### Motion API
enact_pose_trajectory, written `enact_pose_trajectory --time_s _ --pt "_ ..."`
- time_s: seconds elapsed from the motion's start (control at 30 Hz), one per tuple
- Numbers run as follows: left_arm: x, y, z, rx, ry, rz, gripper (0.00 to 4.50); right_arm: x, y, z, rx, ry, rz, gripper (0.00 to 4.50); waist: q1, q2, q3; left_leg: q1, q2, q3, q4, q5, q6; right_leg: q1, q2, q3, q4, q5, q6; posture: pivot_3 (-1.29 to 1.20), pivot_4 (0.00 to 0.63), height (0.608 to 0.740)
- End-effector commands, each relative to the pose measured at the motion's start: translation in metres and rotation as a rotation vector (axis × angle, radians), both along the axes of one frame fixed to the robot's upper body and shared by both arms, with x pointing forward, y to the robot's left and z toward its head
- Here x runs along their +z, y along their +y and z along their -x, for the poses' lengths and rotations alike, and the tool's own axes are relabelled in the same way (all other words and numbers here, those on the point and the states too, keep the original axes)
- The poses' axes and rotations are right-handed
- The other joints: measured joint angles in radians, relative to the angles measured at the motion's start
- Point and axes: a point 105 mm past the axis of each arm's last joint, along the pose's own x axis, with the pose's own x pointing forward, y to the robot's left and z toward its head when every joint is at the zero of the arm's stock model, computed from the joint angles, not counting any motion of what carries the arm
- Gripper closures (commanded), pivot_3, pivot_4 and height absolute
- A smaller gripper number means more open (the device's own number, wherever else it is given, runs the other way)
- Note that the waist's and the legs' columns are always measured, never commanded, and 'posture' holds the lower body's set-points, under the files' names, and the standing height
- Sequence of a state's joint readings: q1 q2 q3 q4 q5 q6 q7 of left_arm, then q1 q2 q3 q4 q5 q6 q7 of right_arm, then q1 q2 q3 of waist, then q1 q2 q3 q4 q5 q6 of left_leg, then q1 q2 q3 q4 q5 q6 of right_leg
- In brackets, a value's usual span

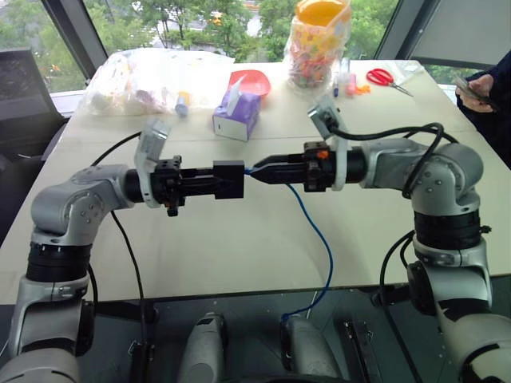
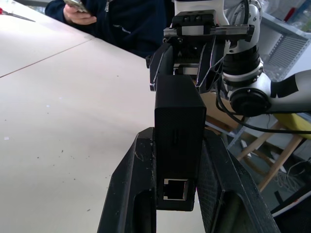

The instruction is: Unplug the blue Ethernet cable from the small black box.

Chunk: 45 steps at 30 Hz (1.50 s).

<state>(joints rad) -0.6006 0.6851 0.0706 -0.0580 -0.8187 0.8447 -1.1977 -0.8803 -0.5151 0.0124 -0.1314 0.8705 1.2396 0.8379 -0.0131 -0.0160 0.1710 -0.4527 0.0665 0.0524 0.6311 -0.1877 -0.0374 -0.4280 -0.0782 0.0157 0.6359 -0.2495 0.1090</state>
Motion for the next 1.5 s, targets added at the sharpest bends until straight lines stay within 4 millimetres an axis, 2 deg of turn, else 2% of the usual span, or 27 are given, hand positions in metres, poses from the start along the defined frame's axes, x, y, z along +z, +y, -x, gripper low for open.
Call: enact_pose_trajectory --time_s 0.03,0.6,0.67,0.73,0.77,1.03,1.13,1.5 --pt "0.012 0.001 0.002 -0.018 -0.048 0.028 3.99 0.017 0.004 0.005 0.032 -0.061 -0.018 2.93 0.000 0.000 0.000 0.000 0.000 0.000 0.000 0.000 0.000 0.000 0.000 0.000 0.000 0.000 0.000 0.00 0.150 0.735" --pt "0.009 0.003 0.001 -0.021 -0.044 0.044 3.99 0.015 0.005 0.007 0.048 -0.063 0.001 2.93 0.000 0.000 0.000 0.000 0.000 0.000 0.000 0.000 0.000 0.000 0.000 0.000 0.000 0.000 0.000 0.00 0.150 0.735" --pt "0.008 0.004 0.001 -0.021 -0.043 0.042 3.99 0.016 0.006 0.006 0.048 -0.066 -0.004 3.46 0.000 0.000 0.000 0.000 0.000 0.000 0.000 0.000 0.000 0.000 0.000 0.000 0.000 0.000 -0.001 0.00 0.150 0.735" --pt "0.007 0.004 0.001 -0.020 -0.042 0.041 3.99 0.018 0.006 0.006 0.048 -0.068 -0.007 4.21 0.000 0.000 0.000 0.000 0.000 0.000 0.000 0.000 0.000 0.000 0.000 0.000 0.000 0.000 -0.001 0.00 0.150 0.735" --pt "0.007 0.004 0.001 -0.021 -0.041 0.041 3.99 0.018 0.006 0.006 0.049 -0.069 -0.007 4.38 0.000 0.000 0.000 0.000 0.000 0.000 0.000 0.000 0.000 0.000 0.000 0.000 0.000 0.000 -0.001 0.00 0.150 0.735" --pt "0.007 0.005 0.000 -0.017 -0.041 0.047 3.99 0.018 0.007 0.006 0.053 -0.075 -0.004 4.38 0.000 0.000 0.000 0.000 0.000 0.000 0.000 0.000 0.000 0.000 0.000 0.000 0.000 0.000 -0.001 0.00 0.150 0.735" --pt "0.010 0.007 0.000 -0.012 -0.039 0.052 3.99 0.016 0.001 0.001 0.020 -0.078 0.007 4.38 0.000 0.000 0.000 0.000 0.000 0.000 0.000 0.000 0.000 0.000 0.000 0.000 0.000 0.000 -0.001 0.00 0.150 0.735" --pt "0.017 0.021 0.001 0.039 -0.027 0.064 3.99 0.021 -0.043 -0.021 -0.130 -0.086 0.004 4.38 0.000 0.000 0.000 0.000 0.000 0.000 0.000 0.000 0.000 0.000 0.000 0.000 -0.001 0.000 -0.001 0.00 0.150 0.735"
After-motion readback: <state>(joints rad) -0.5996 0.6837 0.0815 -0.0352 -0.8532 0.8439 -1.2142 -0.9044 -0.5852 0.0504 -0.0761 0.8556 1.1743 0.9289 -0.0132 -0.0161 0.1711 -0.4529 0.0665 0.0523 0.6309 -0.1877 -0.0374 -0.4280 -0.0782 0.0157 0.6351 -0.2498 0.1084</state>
